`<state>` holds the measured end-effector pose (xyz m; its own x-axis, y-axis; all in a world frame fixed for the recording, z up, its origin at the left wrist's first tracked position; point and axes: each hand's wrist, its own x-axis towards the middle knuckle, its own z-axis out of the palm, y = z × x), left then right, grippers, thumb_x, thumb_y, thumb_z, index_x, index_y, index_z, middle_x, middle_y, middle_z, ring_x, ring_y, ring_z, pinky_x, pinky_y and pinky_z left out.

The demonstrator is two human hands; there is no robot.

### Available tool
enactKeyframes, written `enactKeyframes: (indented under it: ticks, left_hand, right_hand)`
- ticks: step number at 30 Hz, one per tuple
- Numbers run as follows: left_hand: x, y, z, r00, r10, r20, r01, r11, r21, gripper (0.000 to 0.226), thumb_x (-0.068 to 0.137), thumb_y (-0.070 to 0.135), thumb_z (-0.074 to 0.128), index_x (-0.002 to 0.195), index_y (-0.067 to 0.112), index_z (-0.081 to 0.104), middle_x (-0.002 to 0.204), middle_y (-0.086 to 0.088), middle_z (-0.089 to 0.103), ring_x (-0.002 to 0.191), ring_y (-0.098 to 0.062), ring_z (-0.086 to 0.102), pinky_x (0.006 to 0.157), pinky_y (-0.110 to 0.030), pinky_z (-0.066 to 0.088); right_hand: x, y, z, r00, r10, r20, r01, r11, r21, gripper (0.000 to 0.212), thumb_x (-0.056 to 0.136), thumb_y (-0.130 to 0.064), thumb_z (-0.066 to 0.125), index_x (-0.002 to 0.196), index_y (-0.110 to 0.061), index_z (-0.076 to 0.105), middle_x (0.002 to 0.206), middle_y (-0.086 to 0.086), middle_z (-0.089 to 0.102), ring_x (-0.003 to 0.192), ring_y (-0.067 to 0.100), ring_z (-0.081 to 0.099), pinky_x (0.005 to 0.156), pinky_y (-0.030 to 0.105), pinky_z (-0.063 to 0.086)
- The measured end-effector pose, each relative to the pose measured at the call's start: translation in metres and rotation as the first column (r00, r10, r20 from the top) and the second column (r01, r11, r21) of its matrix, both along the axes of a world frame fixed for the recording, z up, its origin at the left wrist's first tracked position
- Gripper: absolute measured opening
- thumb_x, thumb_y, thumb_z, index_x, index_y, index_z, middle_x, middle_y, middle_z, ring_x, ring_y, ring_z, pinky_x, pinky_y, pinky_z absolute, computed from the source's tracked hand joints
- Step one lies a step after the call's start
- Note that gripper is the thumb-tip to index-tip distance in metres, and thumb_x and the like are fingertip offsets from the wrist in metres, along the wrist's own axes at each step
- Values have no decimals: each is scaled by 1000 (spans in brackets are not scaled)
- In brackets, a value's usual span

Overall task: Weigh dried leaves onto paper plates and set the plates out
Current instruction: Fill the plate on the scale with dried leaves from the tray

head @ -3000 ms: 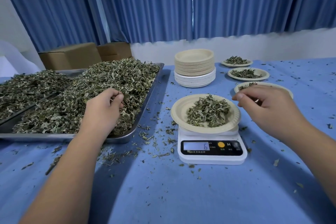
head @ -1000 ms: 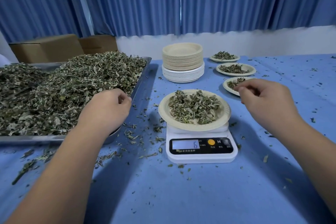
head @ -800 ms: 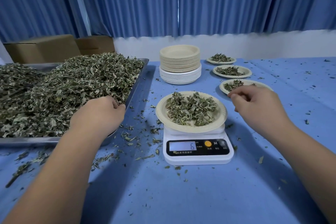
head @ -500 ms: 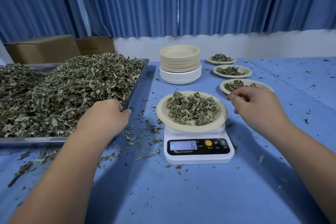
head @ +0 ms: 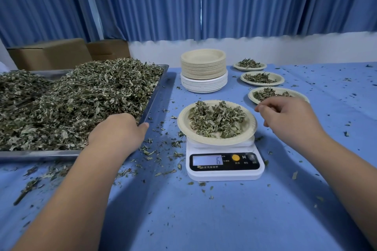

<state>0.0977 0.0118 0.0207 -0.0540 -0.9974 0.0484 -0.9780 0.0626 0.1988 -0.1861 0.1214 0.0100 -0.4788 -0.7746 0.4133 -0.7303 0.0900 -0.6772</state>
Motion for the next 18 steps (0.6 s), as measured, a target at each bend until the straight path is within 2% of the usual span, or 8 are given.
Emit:
enactKeyframes:
  ticks: [3, 6, 8, 11, 14, 18]
  left_hand:
    - [0, 0, 1, 1000, -7, -27, 7, 1000, -19, 56, 96, 51, 47, 60, 9, 43, 56, -6, 43, 52, -24, 44, 54, -28, 34]
    - [5, -4, 2, 997, -15, -77, 14, 1000, -25, 56, 94, 51, 53, 60, 7, 44, 51, -6, 39, 48, -23, 40, 49, -26, 30]
    - [9, -8, 4, 993, -27, -112, 24, 999, -26, 48, 93, 48, 56, 68, 7, 53, 55, -9, 44, 52, -24, 42, 50, -26, 31]
    - [14, -11, 7, 990, -46, -133, 40, 998, -42, 38, 94, 37, 59, 70, 8, 56, 64, -12, 53, 57, -25, 47, 50, -26, 31]
    - [16, -13, 6, 990, -36, -133, 26, 997, -76, 29, 95, 24, 60, 71, 9, 64, 70, -12, 63, 64, -24, 55, 52, -26, 36]
    - [17, -13, 5, 990, -2, -144, -21, 988, -155, 23, 96, 19, 55, 84, 6, 69, 76, -13, 64, 70, -30, 58, 68, -38, 53]
  right_hand:
    - [0, 0, 0, 1000, 5, 16, -5, 1000, -7, 24, 91, -17, 56, 74, -27, 69, 69, 13, 65, 57, 16, 51, 50, 22, 36]
    - [1, 1, 1, 1000, 6, 21, -6, 1000, -7, 25, 91, -17, 56, 73, -28, 69, 69, 13, 65, 54, 14, 48, 49, 22, 35]
    - [0, 1, 1, 1000, 5, 26, -4, 1000, -2, 25, 91, -17, 55, 73, -28, 69, 70, 15, 66, 56, 16, 49, 49, 23, 37]
    - [0, 1, 2, 1000, 1, 23, -1, 1000, 0, 24, 91, -18, 55, 74, -28, 69, 71, 15, 66, 55, 15, 50, 49, 22, 36]
    - [0, 1, 2, 1000, -5, 26, 5, 1000, 3, 23, 91, -19, 56, 74, -26, 70, 71, 15, 66, 50, 10, 46, 48, 21, 33]
    - [-1, 1, 1, 1000, -4, 27, 4, 1000, 8, 25, 91, -19, 56, 73, -29, 69, 70, 15, 65, 46, 8, 43, 43, 18, 35]
